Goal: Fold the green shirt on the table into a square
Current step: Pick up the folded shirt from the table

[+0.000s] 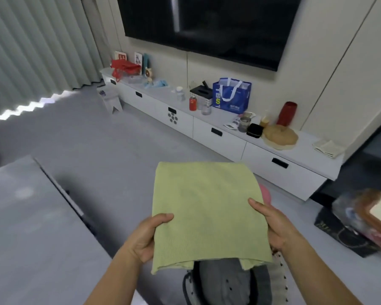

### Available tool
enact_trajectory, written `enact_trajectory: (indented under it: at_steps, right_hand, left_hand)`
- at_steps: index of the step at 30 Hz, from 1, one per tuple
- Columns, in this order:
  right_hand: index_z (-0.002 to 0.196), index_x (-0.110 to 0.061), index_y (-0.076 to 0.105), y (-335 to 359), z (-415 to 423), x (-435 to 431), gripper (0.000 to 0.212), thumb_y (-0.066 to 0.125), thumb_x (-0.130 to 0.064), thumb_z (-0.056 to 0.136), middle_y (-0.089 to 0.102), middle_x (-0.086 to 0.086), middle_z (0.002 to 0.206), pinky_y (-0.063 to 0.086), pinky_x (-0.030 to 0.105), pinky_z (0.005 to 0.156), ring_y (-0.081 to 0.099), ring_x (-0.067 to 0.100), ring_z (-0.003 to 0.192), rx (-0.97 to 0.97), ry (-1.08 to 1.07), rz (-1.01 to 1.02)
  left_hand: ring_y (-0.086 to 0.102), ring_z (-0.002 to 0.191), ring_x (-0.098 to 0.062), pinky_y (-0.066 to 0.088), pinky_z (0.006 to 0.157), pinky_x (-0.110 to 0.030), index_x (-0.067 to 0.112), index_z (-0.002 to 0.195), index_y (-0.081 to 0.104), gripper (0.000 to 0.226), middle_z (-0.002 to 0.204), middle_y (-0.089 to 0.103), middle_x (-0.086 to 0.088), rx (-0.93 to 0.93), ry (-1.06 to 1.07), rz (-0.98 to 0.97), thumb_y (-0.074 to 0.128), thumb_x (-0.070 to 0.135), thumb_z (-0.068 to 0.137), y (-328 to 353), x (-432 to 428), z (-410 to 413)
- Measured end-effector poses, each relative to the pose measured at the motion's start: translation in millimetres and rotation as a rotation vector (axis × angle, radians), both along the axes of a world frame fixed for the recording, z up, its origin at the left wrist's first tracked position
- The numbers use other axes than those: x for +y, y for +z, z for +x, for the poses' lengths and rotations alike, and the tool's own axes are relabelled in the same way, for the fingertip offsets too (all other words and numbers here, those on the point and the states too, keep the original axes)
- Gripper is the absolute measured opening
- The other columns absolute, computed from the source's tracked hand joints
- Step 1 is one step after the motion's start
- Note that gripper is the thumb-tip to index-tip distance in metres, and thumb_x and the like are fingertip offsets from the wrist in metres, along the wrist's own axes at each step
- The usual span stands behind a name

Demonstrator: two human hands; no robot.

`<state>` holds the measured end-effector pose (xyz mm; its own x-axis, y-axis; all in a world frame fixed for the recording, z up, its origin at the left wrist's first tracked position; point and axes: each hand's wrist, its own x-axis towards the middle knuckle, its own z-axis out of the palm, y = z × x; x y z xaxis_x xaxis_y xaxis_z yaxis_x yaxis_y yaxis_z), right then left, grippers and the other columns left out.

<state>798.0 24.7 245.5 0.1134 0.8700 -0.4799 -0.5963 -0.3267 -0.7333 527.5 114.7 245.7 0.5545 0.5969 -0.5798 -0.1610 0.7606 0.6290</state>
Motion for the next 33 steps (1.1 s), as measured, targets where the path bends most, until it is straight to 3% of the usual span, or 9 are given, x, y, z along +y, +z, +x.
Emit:
enact_trajectory:
  at_steps: [3,10,13,16,19,21,24,27,33]
  right_hand:
    - [0.115,-0.018,0.062,-37.3,53.2,2.6,0.051,0.074,-0.025,0.066,0.071,0.010,0.105,0.057,0.035,0.068,0.069,0.025,0.088,-0.045,-0.023,-0.078]
    - [0.112,-0.018,0.060,-163.4,119.3,-3.7,0.030,0.060,-0.017,0.082,0.073,0.010,0.098,0.055,0.036,0.066,0.070,0.028,0.084,-0.062,-0.048,-0.285]
    - [0.117,-0.021,0.057,-234.1,129.6,-16.2,0.047,0.071,-0.013,0.073,0.071,0.012,0.104,0.055,0.039,0.068,0.068,0.033,0.090,-0.028,-0.045,-0.355]
    - [0.115,-0.021,0.060,-305.9,131.8,-26.7,0.085,0.090,-0.025,0.036,0.069,0.014,0.110,0.051,0.050,0.084,0.065,0.037,0.098,-0.013,-0.031,-0.411]
    - [0.119,-0.016,0.059,-370.2,129.9,-31.4,0.072,0.086,-0.016,0.053,0.069,0.015,0.109,0.049,0.051,0.087,0.066,0.038,0.096,-0.028,-0.061,-0.501]
    - [0.125,-0.013,0.054,-413.3,127.5,-33.2,0.053,0.071,-0.010,0.075,0.068,0.015,0.109,0.050,0.046,0.084,0.064,0.036,0.097,-0.053,-0.083,-0.564]
    - [0.127,-0.015,0.050,-473.6,123.9,-30.6,0.042,0.058,-0.007,0.087,0.065,0.008,0.105,0.050,0.040,0.078,0.061,0.030,0.097,-0.106,-0.101,-0.594]
    - [0.122,-0.021,0.051,-527.4,120.7,-21.7,0.035,0.053,-0.007,0.090,0.064,0.007,0.108,0.050,0.040,0.077,0.061,0.028,0.097,-0.082,-0.074,-0.577]
    - [0.134,-0.014,0.046,-642.1,117.5,-22.0,0.044,0.053,-0.011,0.091,0.058,0.011,0.123,0.050,0.043,0.085,0.058,0.030,0.105,-0.149,-0.014,-0.624]
  left_hand:
    - [0.069,0.084,-0.033,0.058,0.064,-0.038,-0.002,0.115,0.058,0.052,0.101,0.070,-0.021,0.049,-0.019,-0.058,0.064,0.010,0.064,-46.5,3.8,53.6]
    - [0.067,0.087,-0.042,0.056,0.061,-0.045,0.005,0.125,0.052,0.068,0.109,0.065,-0.027,0.097,-0.051,-0.221,0.067,0.006,0.059,-181.4,-9.7,119.9]
    - [0.063,0.100,-0.041,0.055,0.075,-0.049,0.023,0.134,0.045,0.103,0.120,0.063,-0.019,0.167,-0.033,-0.164,0.081,0.004,0.040,-253.0,-14.8,132.4]
    - [0.068,0.092,-0.023,0.057,0.067,-0.032,0.025,0.132,0.046,0.114,0.112,0.068,-0.002,0.261,-0.042,-0.022,0.087,0.005,0.028,-311.6,-18.9,140.0]
    - [0.070,0.072,-0.014,0.054,0.056,-0.021,0.006,0.113,0.055,0.109,0.084,0.074,-0.002,0.226,-0.074,-0.097,0.089,0.006,0.009,-361.1,-21.1,150.5]
    - [0.071,0.072,-0.020,0.056,0.059,-0.025,0.004,0.115,0.054,0.105,0.080,0.075,-0.006,0.278,-0.025,-0.173,0.085,0.003,0.014,-412.0,-25.4,156.2]
    - [0.065,0.092,-0.034,0.051,0.086,-0.045,0.005,0.126,0.052,0.089,0.098,0.070,-0.016,0.408,0.052,-0.222,0.077,0.005,0.041,-471.7,-33.6,163.6]
    - [0.062,0.090,-0.034,0.050,0.077,-0.044,0.013,0.114,0.056,0.041,0.098,0.067,-0.015,0.434,0.122,-0.287,0.059,-0.007,0.079,-522.4,-36.6,170.6]
    - [0.060,0.087,-0.032,0.050,0.066,-0.036,0.004,0.125,0.050,0.042,0.108,0.062,-0.019,0.553,0.112,-0.303,0.050,-0.009,0.085,-632.2,-38.3,152.8]
